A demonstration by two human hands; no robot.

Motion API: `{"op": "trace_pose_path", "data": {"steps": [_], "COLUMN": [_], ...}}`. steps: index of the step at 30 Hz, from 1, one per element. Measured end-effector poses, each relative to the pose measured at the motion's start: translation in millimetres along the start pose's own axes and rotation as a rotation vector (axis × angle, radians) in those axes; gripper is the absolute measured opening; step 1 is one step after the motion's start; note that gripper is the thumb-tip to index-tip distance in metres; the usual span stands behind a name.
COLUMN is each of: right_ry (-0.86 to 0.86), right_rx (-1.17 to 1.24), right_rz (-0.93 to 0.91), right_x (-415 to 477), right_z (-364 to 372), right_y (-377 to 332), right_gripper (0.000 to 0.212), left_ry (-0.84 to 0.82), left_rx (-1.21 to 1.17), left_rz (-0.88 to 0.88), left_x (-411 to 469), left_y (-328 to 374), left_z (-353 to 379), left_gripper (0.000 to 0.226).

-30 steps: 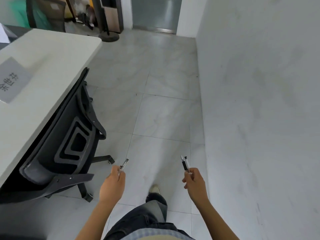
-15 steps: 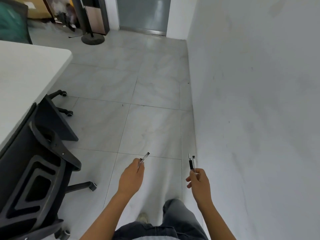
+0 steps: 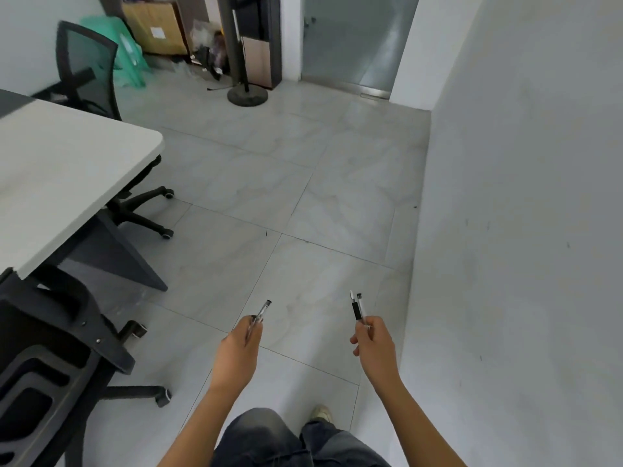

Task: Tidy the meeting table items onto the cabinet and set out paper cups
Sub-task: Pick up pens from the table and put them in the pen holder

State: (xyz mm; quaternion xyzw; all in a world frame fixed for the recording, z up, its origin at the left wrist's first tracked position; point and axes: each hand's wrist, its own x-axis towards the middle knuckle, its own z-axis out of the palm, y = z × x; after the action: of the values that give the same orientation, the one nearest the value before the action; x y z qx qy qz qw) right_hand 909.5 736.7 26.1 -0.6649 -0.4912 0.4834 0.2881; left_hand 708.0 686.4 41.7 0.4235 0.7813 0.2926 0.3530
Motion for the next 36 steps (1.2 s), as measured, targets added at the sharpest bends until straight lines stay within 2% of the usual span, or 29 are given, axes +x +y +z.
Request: {"op": "trace_pose_path", "data": {"steps": [3, 7, 9, 13, 21, 29, 36], "right_ry": [-0.118, -0.252, -0.277, -0.286, -0.212, -0.256, -0.294], "right_rx": [-0.051, -0.114, -0.139, -0.160, -0.133, -0.228, -0.210], "right_rz": [0.053, 0.029, 0.014, -0.025, -0.081, -0.009, -0.024], "right_x": [25.8, 64.4, 91.2, 144.3, 230.0, 283.9, 396.6], "right_z": [13.6, 38.6, 52.9, 84.5, 150.0, 182.6, 216.9], "right_y": [-0.9, -21.6, -36.8, -74.3, -155.7, -179.2, -228.6], "right_gripper": [0.010, 0.006, 0.008, 0.008, 0.006, 0.006, 0.006], "left_ry": [0.083, 0.226, 0.234, 0.216, 0.285, 0.153, 0.248], "left_rx": [0.009, -0.036, -0.053, -0.160, -0.228, -0.326, -0.368], "left_rz": [-0.112, -0.328, -0.393, -0.457, -0.241, -0.331, -0.355], "left_x": [11.7, 34.9, 56.8, 123.0, 267.4, 338.8, 444.5], "left_y": [0.3, -21.7, -29.4, -18.4, 33.0, 31.8, 49.0], "left_z": [-1.3, -19.6, -26.5, -44.6, -125.0, -118.5, -129.1], "left_gripper": [0.030, 0.024, 0.014, 0.027, 0.030, 0.028, 0.026]}}
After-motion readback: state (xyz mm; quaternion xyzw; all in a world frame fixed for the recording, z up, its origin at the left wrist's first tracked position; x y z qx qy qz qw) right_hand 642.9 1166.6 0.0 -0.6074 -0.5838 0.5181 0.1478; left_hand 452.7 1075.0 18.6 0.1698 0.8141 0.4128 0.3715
